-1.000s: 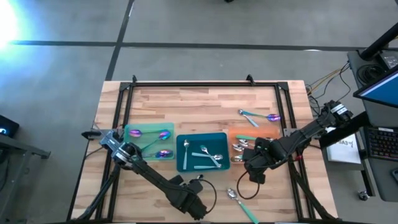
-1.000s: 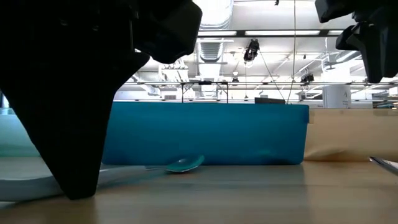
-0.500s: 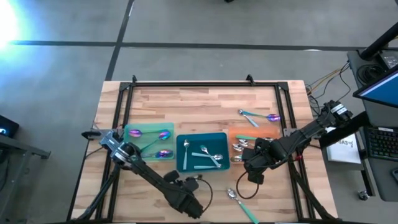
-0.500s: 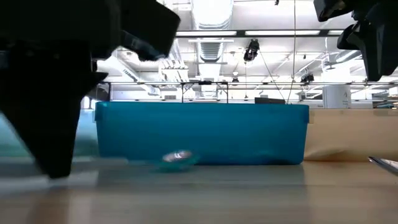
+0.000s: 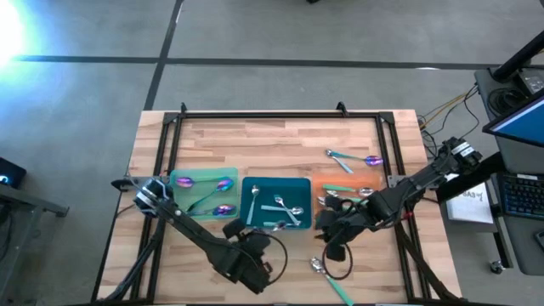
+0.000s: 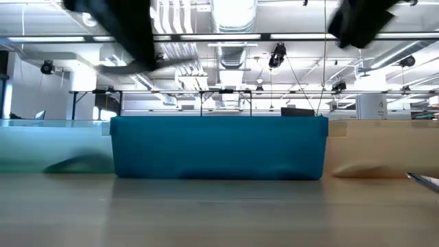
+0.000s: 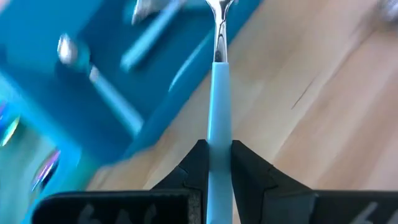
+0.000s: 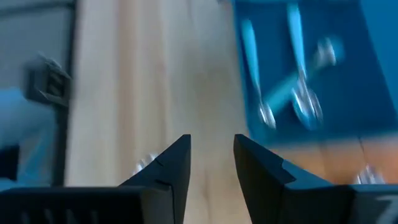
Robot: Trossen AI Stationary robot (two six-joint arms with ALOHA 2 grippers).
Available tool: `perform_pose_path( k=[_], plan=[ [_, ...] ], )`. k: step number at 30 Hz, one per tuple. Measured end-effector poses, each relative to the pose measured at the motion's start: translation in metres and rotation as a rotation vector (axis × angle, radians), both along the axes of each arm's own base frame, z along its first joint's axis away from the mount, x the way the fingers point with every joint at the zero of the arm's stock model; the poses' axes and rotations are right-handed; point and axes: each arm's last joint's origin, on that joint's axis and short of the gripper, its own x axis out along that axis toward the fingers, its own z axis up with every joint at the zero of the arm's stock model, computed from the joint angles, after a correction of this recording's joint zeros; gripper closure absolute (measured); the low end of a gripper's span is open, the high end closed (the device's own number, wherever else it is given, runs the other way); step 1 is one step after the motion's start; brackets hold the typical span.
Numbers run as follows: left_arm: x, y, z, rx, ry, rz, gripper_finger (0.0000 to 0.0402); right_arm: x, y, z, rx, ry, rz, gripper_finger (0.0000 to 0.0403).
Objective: Sort silverware by color (type)
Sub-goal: Put the blue spoon into the blue bin
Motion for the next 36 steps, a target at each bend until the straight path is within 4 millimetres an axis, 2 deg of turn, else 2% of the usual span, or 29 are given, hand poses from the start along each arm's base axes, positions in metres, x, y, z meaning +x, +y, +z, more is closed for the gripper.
perform_pose_path(
  k=[6,14,22,29,36],
  plan=[
    [0.006,0.004,0.033,0.102,-0.277,-0.014,0.0375,0.019,0.008,0.014,-0.017,-0.278,0.076,0.0278],
    [0.021,-0.001,0.048,0.236,-0.517,-0.032,0.0375,0.031,0.013,0.033,-0.081,-0.531,0.195,0.0250],
    [0.025,-0.001,0.052,0.375,-0.629,0.039,0.0375,0.032,0.010,0.033,-0.128,-0.538,0.164,0.0237],
    [0.026,-0.002,0.055,0.404,-0.695,0.086,0.0375,0.034,0.005,0.037,-0.253,-0.596,0.001,0.0243],
    [0.022,-0.007,0.056,0.475,-0.739,0.110,0.0375,0.037,0.005,0.046,-0.303,-0.680,-0.056,0.0241]
  ],
)
